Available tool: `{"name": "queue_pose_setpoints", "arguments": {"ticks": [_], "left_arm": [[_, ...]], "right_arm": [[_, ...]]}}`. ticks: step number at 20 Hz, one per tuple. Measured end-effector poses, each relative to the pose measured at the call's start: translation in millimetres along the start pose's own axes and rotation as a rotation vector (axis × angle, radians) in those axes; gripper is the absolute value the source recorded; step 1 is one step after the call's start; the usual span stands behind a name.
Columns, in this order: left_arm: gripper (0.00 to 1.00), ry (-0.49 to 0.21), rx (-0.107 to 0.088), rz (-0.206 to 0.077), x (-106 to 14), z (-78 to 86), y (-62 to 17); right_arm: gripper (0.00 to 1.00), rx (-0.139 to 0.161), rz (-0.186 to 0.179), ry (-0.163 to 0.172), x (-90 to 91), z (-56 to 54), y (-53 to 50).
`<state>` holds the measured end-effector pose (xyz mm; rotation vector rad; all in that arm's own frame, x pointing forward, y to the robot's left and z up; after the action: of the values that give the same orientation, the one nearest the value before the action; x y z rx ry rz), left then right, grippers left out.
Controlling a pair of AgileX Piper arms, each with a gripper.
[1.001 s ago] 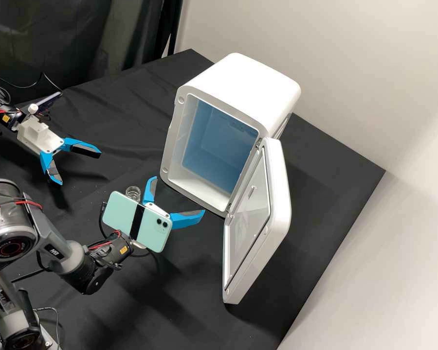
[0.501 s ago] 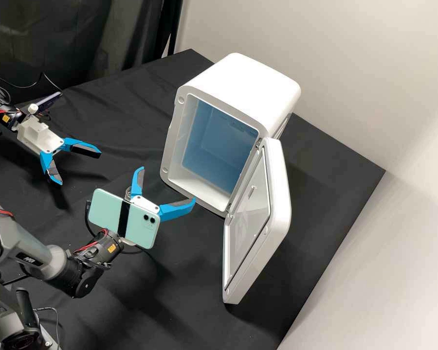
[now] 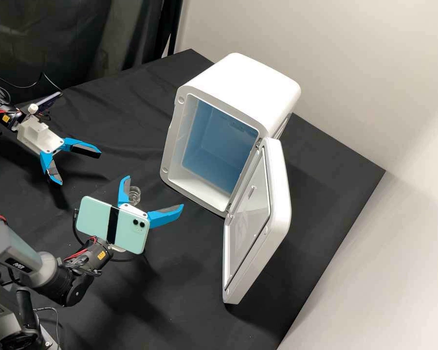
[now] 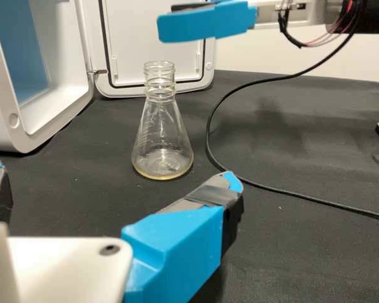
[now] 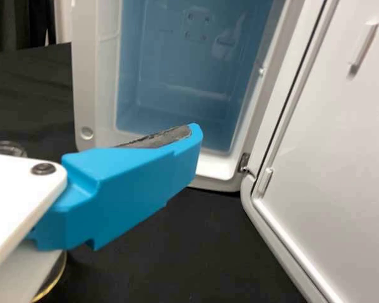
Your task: Place the flask in the incubator
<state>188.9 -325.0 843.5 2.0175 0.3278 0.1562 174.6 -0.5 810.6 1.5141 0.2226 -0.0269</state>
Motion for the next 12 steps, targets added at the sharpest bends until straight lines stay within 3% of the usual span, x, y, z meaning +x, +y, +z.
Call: {"name": "queue_pose_setpoints", "arguments": {"ticks": [2, 9, 12], "left_arm": [[1.00, 0.000, 0.000, 0.000, 0.0, 0.0, 0.0], [1.00, -0.002, 0.007, 0.012, -1.3, 1.1, 2.5], [1.00, -0.002, 0.007, 0.012, -1.3, 1.1, 2.5]], "right_arm": [[1.00, -0.008, -0.019, -0.006, -1.9, 2.8, -1.1], [1.00, -0.042, -0.038, -0.029, -8.2, 10.9, 2.2], [1.00, -0.043, -0.036, -0.033, -8.9, 11.8, 2.8]]}}
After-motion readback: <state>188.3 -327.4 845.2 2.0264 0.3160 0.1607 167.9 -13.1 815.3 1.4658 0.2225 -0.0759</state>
